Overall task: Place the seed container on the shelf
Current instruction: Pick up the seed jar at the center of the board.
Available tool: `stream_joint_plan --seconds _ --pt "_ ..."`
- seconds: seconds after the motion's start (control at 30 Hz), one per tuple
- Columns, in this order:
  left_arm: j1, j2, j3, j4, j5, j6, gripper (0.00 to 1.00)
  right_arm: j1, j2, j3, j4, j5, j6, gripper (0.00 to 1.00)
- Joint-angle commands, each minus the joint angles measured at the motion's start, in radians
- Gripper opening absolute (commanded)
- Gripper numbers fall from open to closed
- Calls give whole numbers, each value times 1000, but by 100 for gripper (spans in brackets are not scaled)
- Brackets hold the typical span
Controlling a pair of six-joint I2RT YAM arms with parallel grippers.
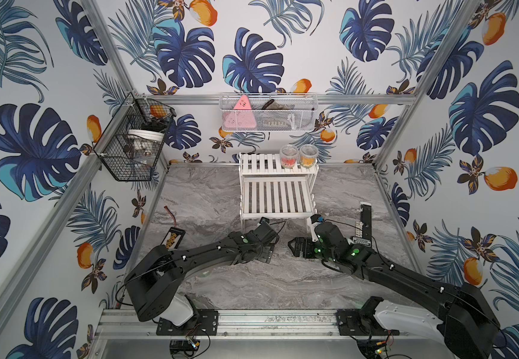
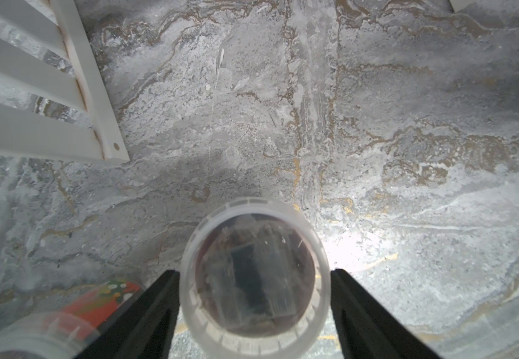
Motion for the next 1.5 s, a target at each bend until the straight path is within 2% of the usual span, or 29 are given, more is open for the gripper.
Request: stream_joint_plan --seconds 0.0,0.23,0.57,1.23,1.47 --pt "-2 -6 -7 1 6 -21 83 -1 13 6 -6 -11 2 100" --pt "-2 13 8 10 -8 -21 89 -1 16 1 6 -21 -1 100" --pt "-2 34 27 8 -21 -11 93 0 28 16 4 -27 -9 100" --pt "-2 45 24 33 3 -25 91 -1 27 26 12 -45 -51 100" --pt "0 56 50 21 1 -14 90 0 9 -7 36 -57 -25 100"
